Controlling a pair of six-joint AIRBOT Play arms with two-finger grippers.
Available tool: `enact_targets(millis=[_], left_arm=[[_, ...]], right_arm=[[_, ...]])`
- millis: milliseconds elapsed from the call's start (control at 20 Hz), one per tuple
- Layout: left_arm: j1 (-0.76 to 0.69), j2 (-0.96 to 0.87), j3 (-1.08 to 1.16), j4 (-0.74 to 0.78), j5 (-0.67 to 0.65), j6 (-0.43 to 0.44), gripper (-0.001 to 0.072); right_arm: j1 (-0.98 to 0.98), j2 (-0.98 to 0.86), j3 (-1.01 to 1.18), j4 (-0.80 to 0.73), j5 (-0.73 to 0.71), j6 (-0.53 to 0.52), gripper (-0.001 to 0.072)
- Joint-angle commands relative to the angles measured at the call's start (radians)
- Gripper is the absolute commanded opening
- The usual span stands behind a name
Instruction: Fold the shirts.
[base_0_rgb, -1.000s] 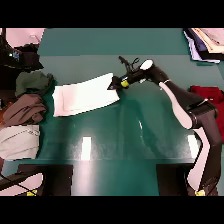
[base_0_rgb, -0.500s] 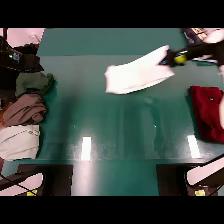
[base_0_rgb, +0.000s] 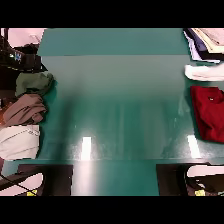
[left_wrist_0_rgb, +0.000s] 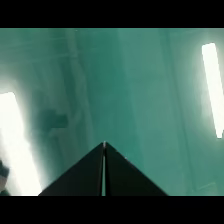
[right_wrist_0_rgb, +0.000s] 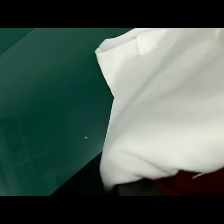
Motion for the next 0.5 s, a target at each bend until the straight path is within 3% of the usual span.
enact_targets(millis=[0,450], left_arm=[[0.0,0.0,0.0,-0.023,0.0,0.0,0.0024],[0.0,0.0,0.0,-0.022,0.0,0.01,0.0024]], right_arm=[[-0.069,0.037,0.001,-0.006,0.026,0.016,0.0011],[-0.068,0.134,0.001,-0.007,0.192,0.016,0.0011]])
